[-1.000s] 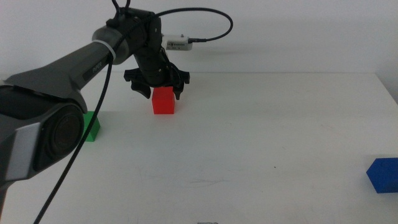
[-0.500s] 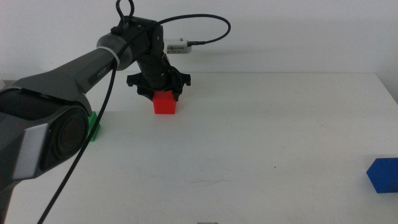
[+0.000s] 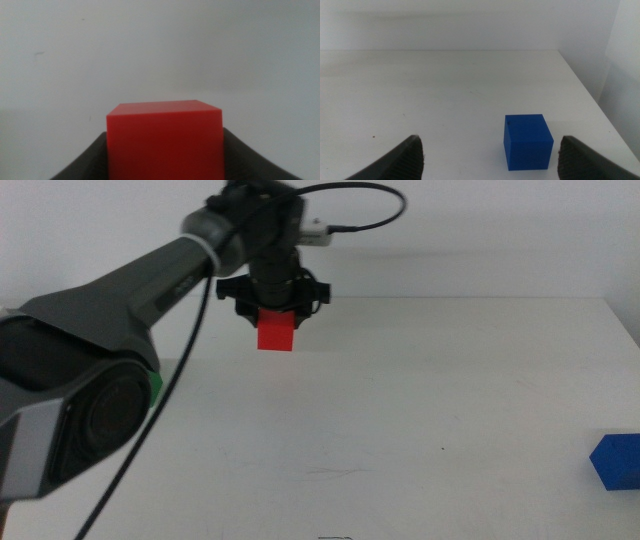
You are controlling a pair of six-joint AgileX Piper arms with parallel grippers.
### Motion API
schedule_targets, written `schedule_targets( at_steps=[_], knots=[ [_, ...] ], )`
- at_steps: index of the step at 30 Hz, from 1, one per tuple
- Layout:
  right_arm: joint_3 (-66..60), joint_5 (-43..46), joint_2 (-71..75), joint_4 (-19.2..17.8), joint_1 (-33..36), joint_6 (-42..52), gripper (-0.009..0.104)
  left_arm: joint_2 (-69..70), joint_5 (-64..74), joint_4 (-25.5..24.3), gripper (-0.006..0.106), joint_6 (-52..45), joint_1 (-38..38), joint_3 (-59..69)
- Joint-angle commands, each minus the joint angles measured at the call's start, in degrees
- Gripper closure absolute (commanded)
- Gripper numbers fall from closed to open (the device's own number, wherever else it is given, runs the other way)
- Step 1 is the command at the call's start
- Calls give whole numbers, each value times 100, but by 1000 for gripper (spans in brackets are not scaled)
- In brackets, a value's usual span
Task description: Stack red cubes first, then green, then blue cubes in a specific spot.
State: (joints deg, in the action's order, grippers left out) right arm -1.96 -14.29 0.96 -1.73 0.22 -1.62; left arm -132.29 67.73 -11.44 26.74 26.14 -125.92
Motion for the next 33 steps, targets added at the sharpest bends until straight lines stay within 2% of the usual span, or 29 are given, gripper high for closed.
schedule_targets(
  at_steps=[1, 4, 11, 17, 22, 25, 30, 33],
  knots=[
    [133, 452, 88, -43, 5, 51, 8, 553, 242, -663, 100, 558, 316, -176],
    [133, 452, 88, -43, 5, 51, 8, 645, 671, -982, 102, 880, 641, -176],
    [133, 452, 88, -43, 5, 51, 8, 1324, 661, -997, 102, 1350, 1113, 706],
    [133, 452, 88, -43, 5, 51, 8, 2480, -751, -1009, 102, 1906, 1489, 2703],
    [133, 452, 88, -43, 5, 51, 8, 2929, -1776, -1011, 102, 3178, 1748, 3909],
    [133, 452, 88, -43, 5, 51, 8, 2888, -1927, -1025, 102, 3496, 1888, 4180],
    [133, 452, 88, -43, 5, 51, 8, 2660, -2064, -1009, 102, 3503, 2001, 4212],
    [133, 452, 88, -43, 5, 51, 8, 2514, -2330, -828, 102, 3443, 2001, 4212]
  ],
)
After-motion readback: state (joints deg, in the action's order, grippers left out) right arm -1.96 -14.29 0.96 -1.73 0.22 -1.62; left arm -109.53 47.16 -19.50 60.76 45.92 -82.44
